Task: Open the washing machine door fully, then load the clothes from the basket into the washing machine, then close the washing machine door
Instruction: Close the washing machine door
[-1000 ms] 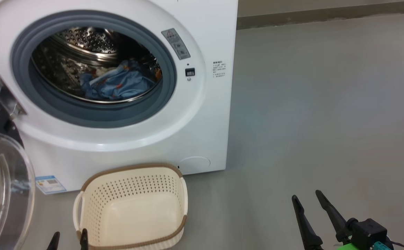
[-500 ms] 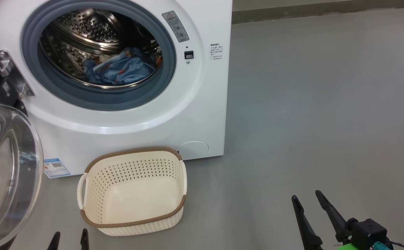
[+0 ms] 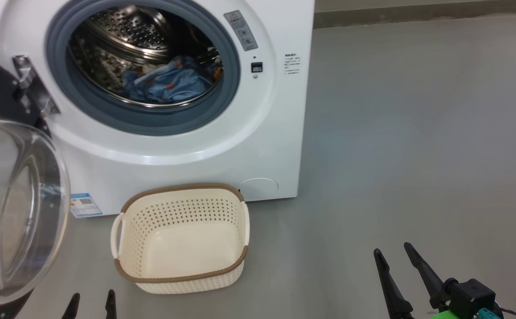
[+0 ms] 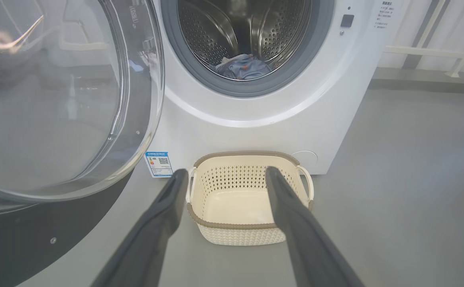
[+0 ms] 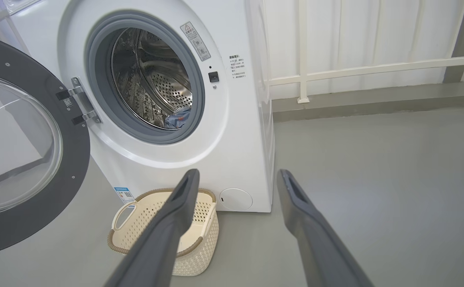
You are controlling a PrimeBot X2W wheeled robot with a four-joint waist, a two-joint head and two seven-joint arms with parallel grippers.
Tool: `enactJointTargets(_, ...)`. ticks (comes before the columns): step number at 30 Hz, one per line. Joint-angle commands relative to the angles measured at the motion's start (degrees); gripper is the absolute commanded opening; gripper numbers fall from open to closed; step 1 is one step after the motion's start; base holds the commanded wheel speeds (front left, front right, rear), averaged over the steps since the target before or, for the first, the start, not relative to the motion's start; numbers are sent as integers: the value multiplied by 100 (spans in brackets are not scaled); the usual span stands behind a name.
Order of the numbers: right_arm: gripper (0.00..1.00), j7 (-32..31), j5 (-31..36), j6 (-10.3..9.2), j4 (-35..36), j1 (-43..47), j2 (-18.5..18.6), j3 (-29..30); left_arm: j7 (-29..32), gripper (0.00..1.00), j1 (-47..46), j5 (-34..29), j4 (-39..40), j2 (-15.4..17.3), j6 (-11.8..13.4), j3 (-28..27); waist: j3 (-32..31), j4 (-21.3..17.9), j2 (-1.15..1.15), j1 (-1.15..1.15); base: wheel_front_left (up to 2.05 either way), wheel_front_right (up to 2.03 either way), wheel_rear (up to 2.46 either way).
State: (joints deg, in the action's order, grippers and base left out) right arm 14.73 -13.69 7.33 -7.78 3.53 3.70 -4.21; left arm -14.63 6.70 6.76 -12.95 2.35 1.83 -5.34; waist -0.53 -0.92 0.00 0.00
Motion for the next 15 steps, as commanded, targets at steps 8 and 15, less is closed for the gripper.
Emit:
enactJointTargets(8,100,27,57,16,107,-255,132,-224,-37,100,-197,-42,191,53,70,-233,-65,935,0,0,0,0,0)
enactJointTargets(15,100,27,36,16,85,-331,210,-345,-37,100,-110,-15,174,53,87,-292,-174,1675,0,0,0,0,0)
